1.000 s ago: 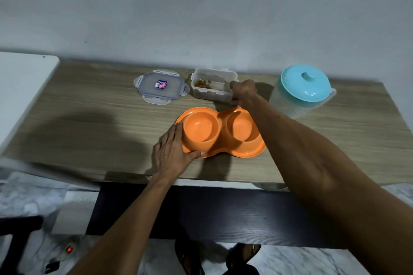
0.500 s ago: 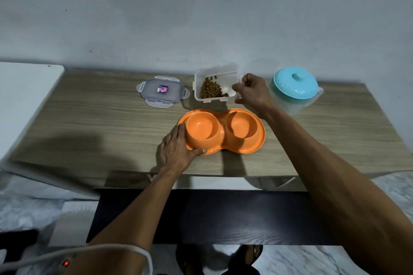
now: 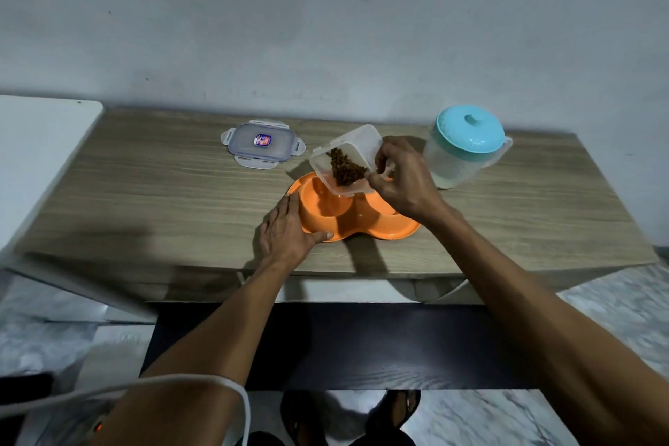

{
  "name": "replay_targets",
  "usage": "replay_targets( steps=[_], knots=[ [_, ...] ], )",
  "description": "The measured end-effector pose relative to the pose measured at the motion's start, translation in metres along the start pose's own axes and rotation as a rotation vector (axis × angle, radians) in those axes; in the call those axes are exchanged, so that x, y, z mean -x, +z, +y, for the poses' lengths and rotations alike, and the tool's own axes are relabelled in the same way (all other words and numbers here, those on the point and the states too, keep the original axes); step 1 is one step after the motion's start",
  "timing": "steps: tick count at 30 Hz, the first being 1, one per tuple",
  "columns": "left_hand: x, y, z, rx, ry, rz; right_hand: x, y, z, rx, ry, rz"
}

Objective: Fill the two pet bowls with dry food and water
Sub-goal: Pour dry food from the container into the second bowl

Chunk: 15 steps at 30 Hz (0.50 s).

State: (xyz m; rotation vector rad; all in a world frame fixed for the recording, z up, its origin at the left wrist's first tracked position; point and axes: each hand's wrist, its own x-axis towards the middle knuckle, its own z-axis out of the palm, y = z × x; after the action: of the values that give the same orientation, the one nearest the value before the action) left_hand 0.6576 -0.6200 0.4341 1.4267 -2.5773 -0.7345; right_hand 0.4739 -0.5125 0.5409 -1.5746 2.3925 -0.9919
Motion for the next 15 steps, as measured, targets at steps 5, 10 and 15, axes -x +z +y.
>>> replay_targets(
  steps=[5, 10, 15],
  knots=[
    [0.0, 0.0, -0.001, 0.015, 0.001, 0.009, 0.007, 0.007, -0.005, 0.092, -0.09, -0.051],
    [-0.001, 0.001, 0.0, 0.003, -0.008, 0.008, 0.01, 0.009, -0.009, 0.148, -0.165, -0.089],
    [-0.002, 0.002, 0.0, 0.019, -0.006, 0.005, 0.014, 0.01, -0.011, 0.223, -0.222, -0.124]
  ],
)
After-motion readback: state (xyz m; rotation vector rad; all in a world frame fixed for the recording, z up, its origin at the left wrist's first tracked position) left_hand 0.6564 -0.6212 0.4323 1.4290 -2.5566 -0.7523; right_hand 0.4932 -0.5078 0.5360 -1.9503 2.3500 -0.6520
